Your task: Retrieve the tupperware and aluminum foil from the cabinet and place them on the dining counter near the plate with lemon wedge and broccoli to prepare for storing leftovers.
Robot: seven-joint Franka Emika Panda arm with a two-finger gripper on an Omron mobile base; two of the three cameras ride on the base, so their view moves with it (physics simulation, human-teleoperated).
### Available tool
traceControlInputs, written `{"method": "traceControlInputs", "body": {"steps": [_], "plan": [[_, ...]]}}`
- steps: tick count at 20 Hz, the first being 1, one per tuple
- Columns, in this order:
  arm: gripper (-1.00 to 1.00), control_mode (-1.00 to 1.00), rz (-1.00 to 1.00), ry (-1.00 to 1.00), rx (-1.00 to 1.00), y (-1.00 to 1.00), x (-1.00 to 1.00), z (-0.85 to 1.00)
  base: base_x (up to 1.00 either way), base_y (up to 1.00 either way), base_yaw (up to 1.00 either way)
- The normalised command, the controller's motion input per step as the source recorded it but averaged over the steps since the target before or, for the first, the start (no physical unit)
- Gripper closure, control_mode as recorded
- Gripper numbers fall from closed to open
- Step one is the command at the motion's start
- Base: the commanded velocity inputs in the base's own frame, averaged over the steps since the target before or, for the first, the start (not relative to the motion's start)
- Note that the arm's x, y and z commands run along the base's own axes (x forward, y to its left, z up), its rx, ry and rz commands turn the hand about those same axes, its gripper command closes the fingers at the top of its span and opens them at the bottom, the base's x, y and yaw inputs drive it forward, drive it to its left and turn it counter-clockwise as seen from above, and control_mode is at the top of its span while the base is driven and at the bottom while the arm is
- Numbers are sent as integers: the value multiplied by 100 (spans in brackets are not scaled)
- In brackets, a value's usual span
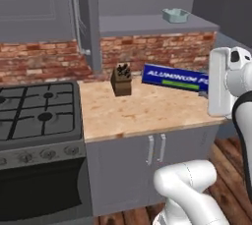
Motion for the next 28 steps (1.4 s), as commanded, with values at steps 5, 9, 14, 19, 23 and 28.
{"method": "traceControlInputs", "body": {"steps": [5,9,14,19,23,28], "plan": [[100,100,0,0,0,0,0,0,-100,0,38],[100,100,0,0,0,0,0,0,-88,3,70],[100,100,0,0,0,0,0,0,-33,16,96],[100,100,0,0,0,0,0,0,-2,12,100],[100,100,0,0,0,0,0,0,0,3,100],[100,100,0,0,0,0,0,0,8,0,98]]}}
